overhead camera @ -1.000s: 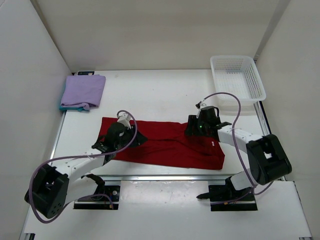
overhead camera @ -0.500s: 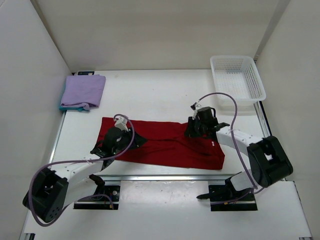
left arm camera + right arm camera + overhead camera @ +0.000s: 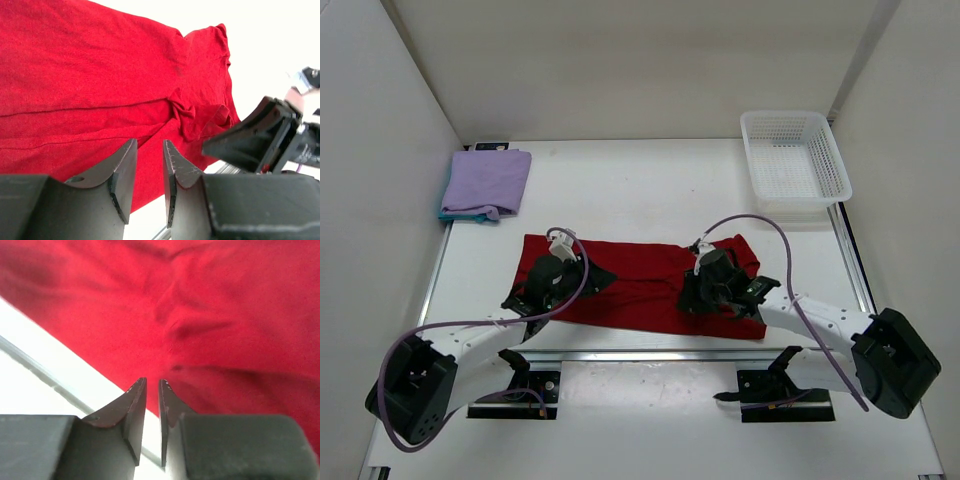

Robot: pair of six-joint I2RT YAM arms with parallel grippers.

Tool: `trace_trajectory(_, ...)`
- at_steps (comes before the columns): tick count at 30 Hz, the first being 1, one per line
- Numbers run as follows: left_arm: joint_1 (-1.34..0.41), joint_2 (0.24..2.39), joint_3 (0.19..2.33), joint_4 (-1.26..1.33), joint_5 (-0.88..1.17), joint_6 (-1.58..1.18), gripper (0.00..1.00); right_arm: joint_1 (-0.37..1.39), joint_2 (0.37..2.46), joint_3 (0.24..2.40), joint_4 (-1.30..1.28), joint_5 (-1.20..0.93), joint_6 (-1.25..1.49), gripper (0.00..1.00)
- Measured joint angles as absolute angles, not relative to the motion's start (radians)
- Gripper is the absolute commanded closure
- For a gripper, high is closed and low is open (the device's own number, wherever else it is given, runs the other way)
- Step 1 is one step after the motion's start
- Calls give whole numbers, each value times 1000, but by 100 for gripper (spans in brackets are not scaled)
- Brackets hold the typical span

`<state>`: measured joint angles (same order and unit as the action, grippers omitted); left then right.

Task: Fold and stack the t-shirts
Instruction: Fold the other side of the tshirt into a rectangle

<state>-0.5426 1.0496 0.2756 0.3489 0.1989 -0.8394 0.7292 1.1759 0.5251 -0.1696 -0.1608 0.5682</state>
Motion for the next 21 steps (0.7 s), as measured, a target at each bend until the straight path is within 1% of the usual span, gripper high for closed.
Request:
trace_trajectory(4, -533, 1050, 266, 360, 203, -847, 62, 795, 1143, 541, -219, -159, 593, 82)
trace_trajectory(6, -525, 1045, 257, 370, 204, -850, 62, 788, 1099, 562, -250, -158, 587, 81)
trace_trajectory(8, -517, 1035, 247, 372, 204, -854, 62, 719, 1044, 573, -260, -157, 569, 83)
trace_trajectory(10, -514, 1032, 244, 376, 204, -855, 63, 592, 999, 574, -255, -145, 548, 86)
trace_trajectory(11, -514, 1032, 244, 378, 203, -857, 61, 513, 995, 574, -249, -140, 532, 90)
trace_trajectory(12, -517, 1032, 244, 380, 203, -857, 61, 433, 1004, 574, -236, -143, 516, 94)
trace_trajectory(14, -526, 1038, 244, 388, 204, -857, 61, 299, 1072, 586, -228, -155, 483, 98)
trace_trajectory(15, -531, 1043, 244, 390, 204, -857, 61, 252, 1128, 601, -226, -159, 469, 98)
trace_trajectory(18, -543, 1056, 244, 390, 205, -856, 62, 224, 1275, 619, -229, -171, 441, 100)
trace_trajectory(21, -559, 1058, 244, 389, 206, -850, 62, 265, 1322, 619, -264, -181, 422, 100)
